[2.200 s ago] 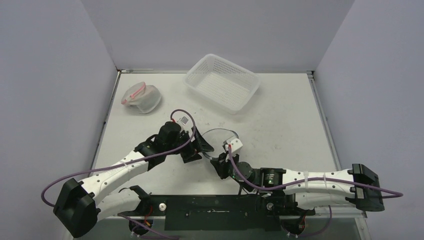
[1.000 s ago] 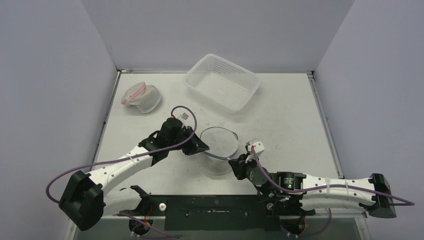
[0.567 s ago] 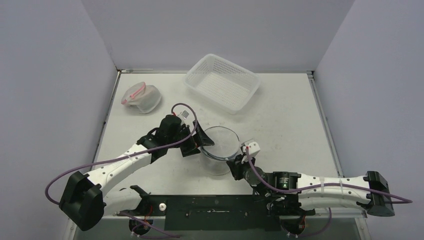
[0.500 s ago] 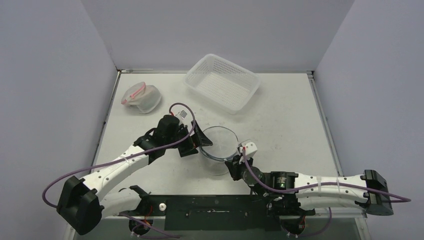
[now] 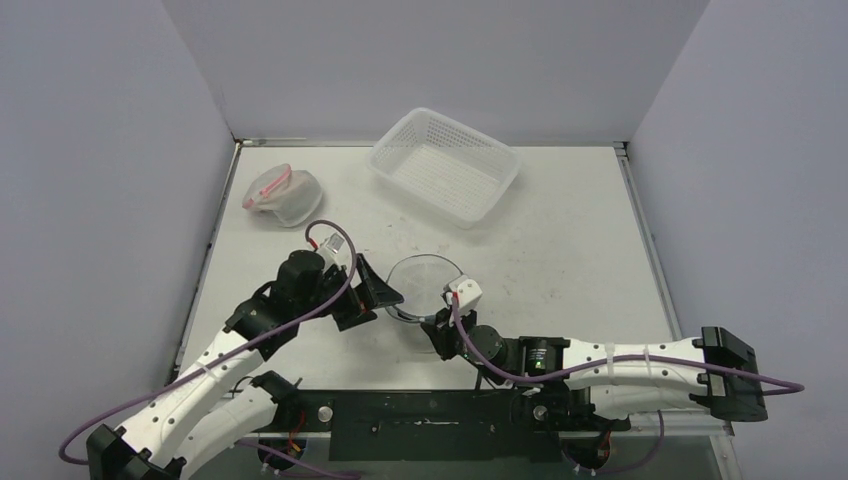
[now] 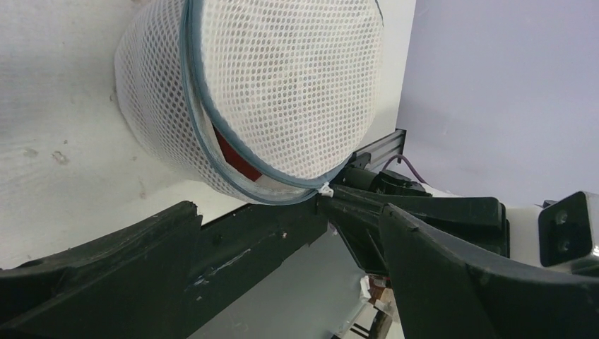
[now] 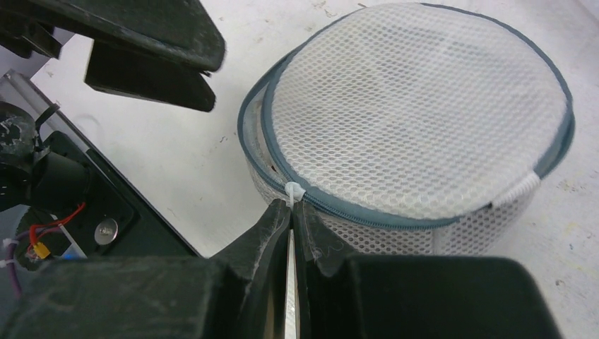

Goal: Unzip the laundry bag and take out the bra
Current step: Unzip the laundry bag at the center of the board.

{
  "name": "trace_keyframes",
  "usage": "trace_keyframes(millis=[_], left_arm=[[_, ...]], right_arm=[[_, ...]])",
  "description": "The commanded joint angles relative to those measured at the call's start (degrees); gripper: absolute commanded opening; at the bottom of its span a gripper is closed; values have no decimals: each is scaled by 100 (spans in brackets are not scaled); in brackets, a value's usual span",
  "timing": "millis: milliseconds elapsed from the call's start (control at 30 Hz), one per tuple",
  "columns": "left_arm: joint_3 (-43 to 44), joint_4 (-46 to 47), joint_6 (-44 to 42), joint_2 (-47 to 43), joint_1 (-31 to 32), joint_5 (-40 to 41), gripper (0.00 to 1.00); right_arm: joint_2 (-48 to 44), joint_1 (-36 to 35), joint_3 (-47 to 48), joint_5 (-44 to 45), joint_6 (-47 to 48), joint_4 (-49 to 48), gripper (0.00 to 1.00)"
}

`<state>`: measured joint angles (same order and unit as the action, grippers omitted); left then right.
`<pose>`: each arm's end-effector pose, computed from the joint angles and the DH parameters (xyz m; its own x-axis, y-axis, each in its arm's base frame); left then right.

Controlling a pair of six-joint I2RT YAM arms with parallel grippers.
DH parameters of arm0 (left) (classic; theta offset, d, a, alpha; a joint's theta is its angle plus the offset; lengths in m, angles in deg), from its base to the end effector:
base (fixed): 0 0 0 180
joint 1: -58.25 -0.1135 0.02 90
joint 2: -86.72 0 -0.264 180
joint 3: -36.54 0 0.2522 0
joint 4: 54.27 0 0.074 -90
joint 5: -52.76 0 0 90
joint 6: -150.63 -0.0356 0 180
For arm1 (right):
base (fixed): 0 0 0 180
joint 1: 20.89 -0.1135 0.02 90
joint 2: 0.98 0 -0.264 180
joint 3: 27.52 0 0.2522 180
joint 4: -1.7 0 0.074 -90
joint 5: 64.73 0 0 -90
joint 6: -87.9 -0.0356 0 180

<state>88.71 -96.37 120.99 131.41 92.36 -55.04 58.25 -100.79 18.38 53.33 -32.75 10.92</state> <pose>0.1356 -0.1050 0.2707 -0.8777 -0.4050 -0.2560 -0.0418 0.5970 -0.8011 0.0564 0.2212 0.2418 -0.4619 -0.0279 -0.8865 -0.6476 0.6936 0.3156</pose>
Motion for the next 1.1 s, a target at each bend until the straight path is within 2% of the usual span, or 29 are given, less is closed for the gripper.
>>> trace_keyframes(millis=[0,167,233,267,433,633,800,900,1067], left_arm=[[-17,754,502,266,172,-270,97],[334,1070,559,878,649,-86,98],[363,1141,556,1036,684,-11,100],[344,1171,556,1092,685,40,97],[269,1361,567,1315,644,347,78],[280,1552,547,1613,563,467,36],[247,1619,614,1649,538,628,10],[232,1608,647,1649,536,699,0],[170,1603,678,1614,518,787,0]], right_arm=[[140,35,305,-314,165,-567,5],[162,44,368,-468,148,-671,5],[132,44,351,-463,145,-659,5],[105,37,339,-439,134,-641,5],[-105,23,207,-361,65,-529,5],[-453,10,5,-230,-75,-259,5],[-759,-4,-91,-124,-165,8,5],[-921,-8,-148,-46,-215,170,5],[-1272,-26,-331,125,-341,430,5]])
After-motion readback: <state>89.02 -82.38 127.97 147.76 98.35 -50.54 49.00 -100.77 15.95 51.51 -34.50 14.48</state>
